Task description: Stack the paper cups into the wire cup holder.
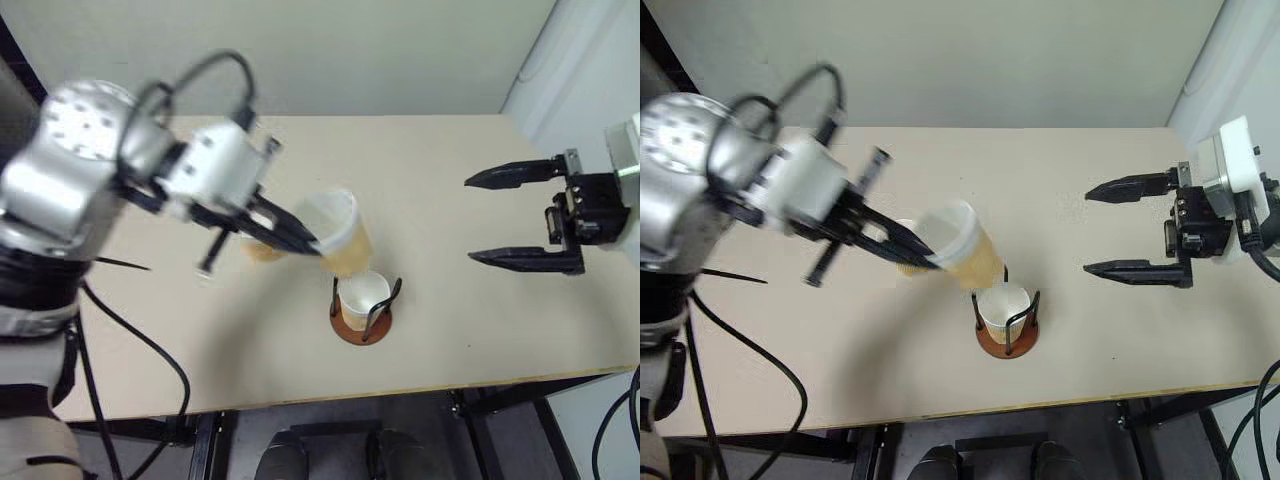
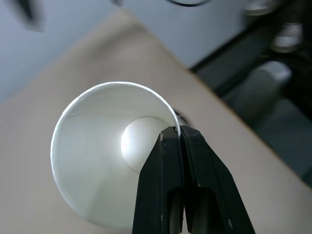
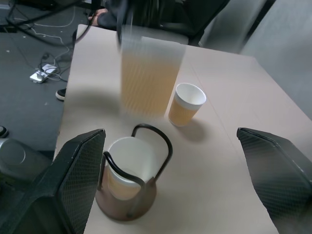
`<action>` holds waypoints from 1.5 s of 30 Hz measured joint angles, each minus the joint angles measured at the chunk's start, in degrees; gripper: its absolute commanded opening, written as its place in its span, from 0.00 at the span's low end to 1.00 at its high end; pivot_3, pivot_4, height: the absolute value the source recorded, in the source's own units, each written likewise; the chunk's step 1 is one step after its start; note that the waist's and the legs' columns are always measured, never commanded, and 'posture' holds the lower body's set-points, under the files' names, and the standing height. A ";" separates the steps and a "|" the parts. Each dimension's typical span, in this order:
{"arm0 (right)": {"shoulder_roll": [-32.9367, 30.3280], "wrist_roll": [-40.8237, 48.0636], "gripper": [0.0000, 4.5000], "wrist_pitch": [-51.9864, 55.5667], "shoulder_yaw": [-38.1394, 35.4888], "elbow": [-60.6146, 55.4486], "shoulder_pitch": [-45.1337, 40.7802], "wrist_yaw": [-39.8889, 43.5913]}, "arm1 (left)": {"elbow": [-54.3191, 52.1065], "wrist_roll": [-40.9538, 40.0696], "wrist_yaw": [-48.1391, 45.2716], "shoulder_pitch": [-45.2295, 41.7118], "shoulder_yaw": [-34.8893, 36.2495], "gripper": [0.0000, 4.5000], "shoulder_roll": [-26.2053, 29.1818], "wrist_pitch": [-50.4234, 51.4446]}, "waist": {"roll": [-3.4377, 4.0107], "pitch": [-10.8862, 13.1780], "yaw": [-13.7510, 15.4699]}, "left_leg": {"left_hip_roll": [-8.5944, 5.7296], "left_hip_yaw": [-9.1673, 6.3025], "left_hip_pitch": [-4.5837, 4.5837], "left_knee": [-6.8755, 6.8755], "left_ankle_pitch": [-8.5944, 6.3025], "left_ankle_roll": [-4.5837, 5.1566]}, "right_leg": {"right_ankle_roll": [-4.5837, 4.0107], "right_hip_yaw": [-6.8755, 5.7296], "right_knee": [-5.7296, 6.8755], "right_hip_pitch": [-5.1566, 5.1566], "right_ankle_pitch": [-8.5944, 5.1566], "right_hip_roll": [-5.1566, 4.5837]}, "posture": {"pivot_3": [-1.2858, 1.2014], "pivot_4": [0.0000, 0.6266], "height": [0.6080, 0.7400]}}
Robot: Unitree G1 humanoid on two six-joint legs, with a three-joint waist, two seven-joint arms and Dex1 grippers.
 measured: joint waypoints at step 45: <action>4.23 -3.49 1.00 -1.22 9.31 -1.24 -3.33 -9.31 | 21.24 20.27 4.06 -1.34 1.14 0.77 -5.06 -10.13 | 0.25 -0.05 -1.17 | -0.52 0.16 0.01 0.87 -1.12 1.68 | 0.88 0.39 -0.03 0.02 -0.07 -0.29 | 0.52 0.24 1.00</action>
